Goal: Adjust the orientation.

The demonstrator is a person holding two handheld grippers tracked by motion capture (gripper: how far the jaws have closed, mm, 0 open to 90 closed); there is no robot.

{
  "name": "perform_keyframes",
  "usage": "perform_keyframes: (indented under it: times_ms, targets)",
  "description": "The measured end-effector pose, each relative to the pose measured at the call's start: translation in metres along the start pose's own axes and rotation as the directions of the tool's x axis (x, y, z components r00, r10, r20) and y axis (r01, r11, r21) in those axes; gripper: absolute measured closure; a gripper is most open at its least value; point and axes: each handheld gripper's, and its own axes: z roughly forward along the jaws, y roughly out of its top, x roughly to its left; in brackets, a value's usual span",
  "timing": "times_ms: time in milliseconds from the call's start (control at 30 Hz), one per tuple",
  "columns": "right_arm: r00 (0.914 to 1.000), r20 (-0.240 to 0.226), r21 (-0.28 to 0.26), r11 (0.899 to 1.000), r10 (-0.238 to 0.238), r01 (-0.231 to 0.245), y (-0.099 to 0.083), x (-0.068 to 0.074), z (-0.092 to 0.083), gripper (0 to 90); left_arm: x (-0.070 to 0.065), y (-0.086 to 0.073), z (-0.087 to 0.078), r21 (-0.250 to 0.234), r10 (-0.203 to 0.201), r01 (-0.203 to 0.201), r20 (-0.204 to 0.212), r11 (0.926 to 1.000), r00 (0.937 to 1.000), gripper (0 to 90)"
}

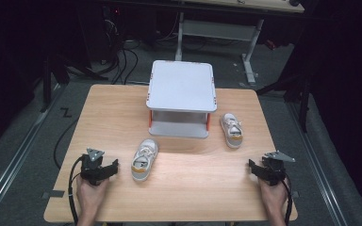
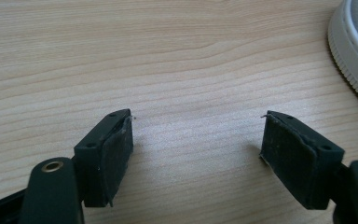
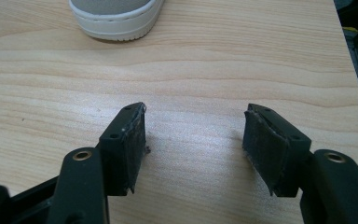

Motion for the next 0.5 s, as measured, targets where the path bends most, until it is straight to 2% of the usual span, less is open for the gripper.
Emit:
perform_keyframes:
  times_ms: [167, 400, 500]
  targets:
    - [1.0, -0.001, -0.001, 1.0, -0.002, 0.002, 0.0001, 0.0, 0.0001, 38.8, 0.0002, 0.0, -0.0002, 0.0, -0.007, 0.007, 0.002, 1.0, 1.0, 25.2]
    - [1.0, -0.003, 0.0, 1.0, -0.002, 0.002, 0.0001, 0.0002, 0.0002, 38.1, 0.0004, 0.0006, 0.0006, 0.006, 0.018, -0.018, 0.015, 0.9998, 0.9997, 22.7]
    - [1.0, -0.003, 0.001, 1.0, -0.002, 0.002, 0.0001, 0.0002, 0.0002, 38.0, 0.0007, 0.0005, 0.0002, -0.002, 0.035, -0.035, 0.032, 0.9994, 0.9989, 25.5]
